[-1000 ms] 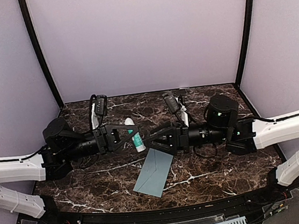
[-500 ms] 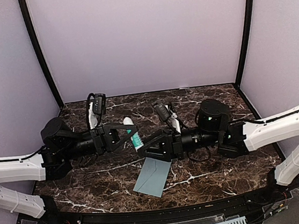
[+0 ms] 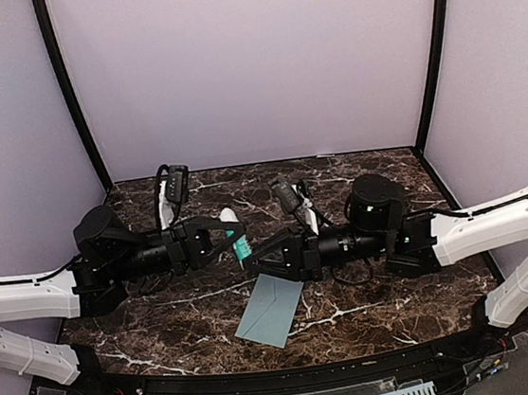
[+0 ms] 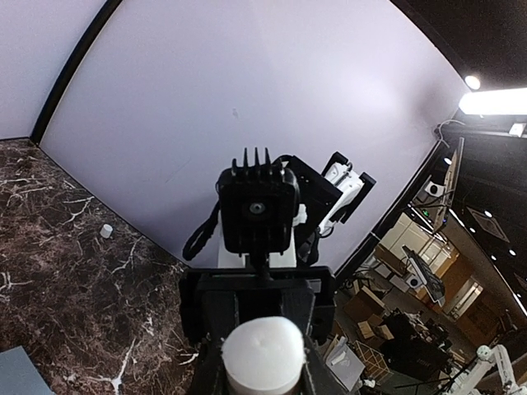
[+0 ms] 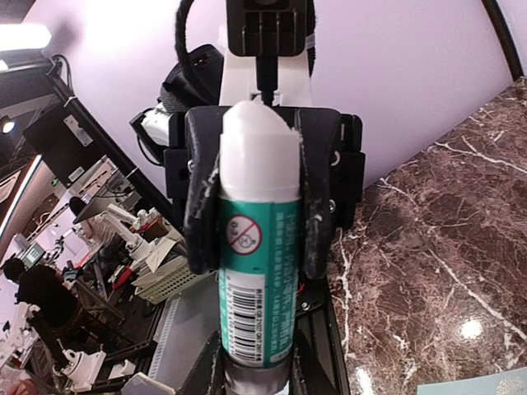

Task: Place the letter into the envelope and seal it
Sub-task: Screw the solid glue.

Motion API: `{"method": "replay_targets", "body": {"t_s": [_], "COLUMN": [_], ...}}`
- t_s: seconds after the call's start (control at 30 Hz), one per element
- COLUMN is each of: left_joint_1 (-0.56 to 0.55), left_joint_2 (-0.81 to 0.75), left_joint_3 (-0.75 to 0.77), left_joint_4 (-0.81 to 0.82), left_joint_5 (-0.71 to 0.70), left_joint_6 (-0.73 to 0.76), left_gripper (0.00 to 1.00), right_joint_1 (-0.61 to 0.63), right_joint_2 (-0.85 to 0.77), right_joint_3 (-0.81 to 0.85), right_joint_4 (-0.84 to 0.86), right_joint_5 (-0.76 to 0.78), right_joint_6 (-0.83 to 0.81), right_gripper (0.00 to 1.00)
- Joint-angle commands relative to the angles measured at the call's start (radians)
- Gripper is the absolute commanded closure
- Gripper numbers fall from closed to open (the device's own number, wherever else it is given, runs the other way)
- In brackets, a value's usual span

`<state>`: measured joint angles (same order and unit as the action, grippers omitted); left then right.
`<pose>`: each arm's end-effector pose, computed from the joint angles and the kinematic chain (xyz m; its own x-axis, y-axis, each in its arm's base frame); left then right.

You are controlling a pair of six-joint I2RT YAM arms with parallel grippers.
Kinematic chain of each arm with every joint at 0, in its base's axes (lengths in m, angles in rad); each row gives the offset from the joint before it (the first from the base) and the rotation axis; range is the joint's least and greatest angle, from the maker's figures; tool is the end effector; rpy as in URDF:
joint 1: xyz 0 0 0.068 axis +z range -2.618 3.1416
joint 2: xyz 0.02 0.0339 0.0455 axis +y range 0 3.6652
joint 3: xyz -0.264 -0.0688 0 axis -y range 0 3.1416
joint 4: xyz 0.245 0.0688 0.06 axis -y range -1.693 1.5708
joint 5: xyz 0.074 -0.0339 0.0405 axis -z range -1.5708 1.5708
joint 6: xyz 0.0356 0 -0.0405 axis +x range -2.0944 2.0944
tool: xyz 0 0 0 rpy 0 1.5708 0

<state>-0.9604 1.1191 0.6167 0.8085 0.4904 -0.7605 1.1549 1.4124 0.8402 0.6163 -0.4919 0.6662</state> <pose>0.1289 -0.2136 0.3174 -0.5505 -0.2738 -0.7886 0.8292 -0.0705 -0.5544 0.1148 0.3014 0.2966 -0.6021 -0.0150 -0.7983 -0.7948 -0.0843 0.6010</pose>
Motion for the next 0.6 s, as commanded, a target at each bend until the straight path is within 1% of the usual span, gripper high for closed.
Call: {"method": "replay_targets", "body": {"t_s": [0.0, 0.07, 0.13, 0.37, 0.5, 0.57], "left_joint_1": [-0.005, -0.020, -0.038, -0.082, -0.096, -0.098], "left_joint_2": [-0.026, -0.021, -0.009, 0.069, 0.114, 0.139], "left_joint_3": [0.063, 0.088, 0.106, 0.139, 0.145, 0.148], "left_joint_4": [-0.170, -0.265, -0.312, -0.381, -0.376, -0.367], "left_joint_5": [-0.097, -0.172, -0.235, -0.435, -0.509, -0.516], "left_joint_6": [0.080, 0.112, 0.123, 0.058, 0.014, -0.009], "left_gripper": [1.00, 1.00, 1.00, 1.00, 1.00, 1.00], "right_joint_1": [0.009, 0.012, 0.017, 0.064, 0.099, 0.114], "right_joint_2": [-0.040, -0.041, -0.032, 0.060, 0.142, 0.185], "right_joint_3": [0.061, 0.091, 0.137, 0.318, 0.433, 0.481], "right_joint_4": [-0.144, -0.261, -0.359, -0.636, -0.770, -0.815], "right_joint_5": [0.163, 0.258, 0.353, 0.694, 0.860, 0.922], "right_joint_6": [-0.067, -0.092, -0.120, -0.176, -0.183, -0.181], "right_gripper": [0.89, 0.89, 0.89, 0.89, 0.89, 0.89]}}
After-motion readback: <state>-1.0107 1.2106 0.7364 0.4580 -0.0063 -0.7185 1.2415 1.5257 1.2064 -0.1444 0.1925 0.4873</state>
